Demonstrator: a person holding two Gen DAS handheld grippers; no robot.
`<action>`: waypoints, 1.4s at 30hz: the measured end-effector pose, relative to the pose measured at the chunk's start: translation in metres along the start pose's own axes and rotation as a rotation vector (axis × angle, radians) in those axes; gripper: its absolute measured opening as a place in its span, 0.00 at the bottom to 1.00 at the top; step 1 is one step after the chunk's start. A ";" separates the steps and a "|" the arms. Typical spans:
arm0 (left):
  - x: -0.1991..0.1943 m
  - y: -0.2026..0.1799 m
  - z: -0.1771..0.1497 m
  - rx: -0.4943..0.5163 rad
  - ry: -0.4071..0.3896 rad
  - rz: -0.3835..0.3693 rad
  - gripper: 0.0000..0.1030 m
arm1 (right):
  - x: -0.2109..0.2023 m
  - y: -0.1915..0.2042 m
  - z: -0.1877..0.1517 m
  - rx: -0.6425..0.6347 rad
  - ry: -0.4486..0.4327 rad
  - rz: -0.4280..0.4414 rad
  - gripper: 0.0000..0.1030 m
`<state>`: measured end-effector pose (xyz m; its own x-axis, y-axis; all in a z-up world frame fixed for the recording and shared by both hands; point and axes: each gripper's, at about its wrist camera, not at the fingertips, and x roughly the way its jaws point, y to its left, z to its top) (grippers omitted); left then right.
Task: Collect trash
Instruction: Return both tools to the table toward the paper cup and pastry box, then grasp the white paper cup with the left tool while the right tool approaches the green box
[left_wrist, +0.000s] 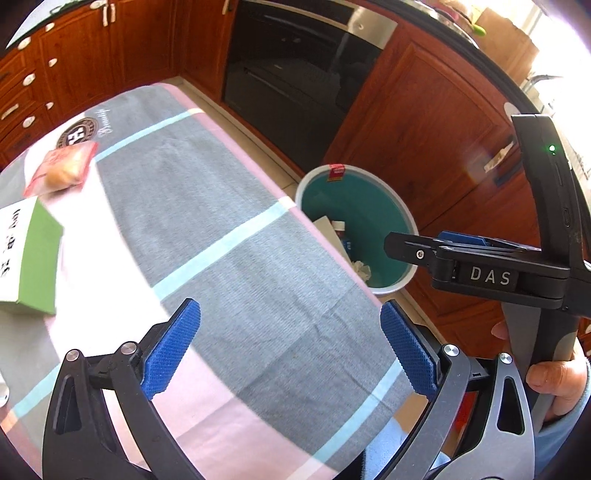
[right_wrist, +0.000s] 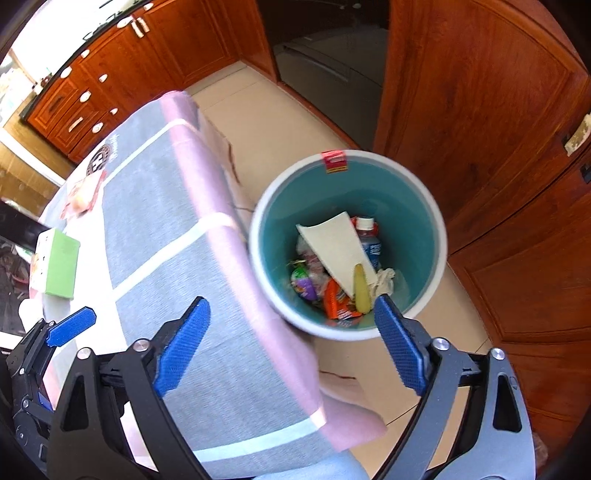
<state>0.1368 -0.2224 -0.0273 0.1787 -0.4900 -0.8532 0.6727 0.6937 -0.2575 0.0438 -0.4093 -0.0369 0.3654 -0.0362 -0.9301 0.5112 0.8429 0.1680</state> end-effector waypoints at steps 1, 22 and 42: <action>-0.003 0.004 -0.003 -0.008 -0.006 0.009 0.96 | -0.001 0.007 -0.001 -0.012 -0.002 0.004 0.85; -0.104 0.168 -0.082 -0.357 -0.132 0.165 0.96 | -0.003 0.193 -0.034 -0.324 0.036 0.044 0.85; -0.136 0.316 -0.124 -0.638 -0.142 0.292 0.96 | 0.023 0.355 -0.023 -0.481 0.010 0.030 0.85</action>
<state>0.2358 0.1292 -0.0489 0.4085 -0.2714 -0.8715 0.0401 0.9592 -0.2799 0.2159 -0.0980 -0.0067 0.3662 -0.0049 -0.9305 0.0816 0.9963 0.0268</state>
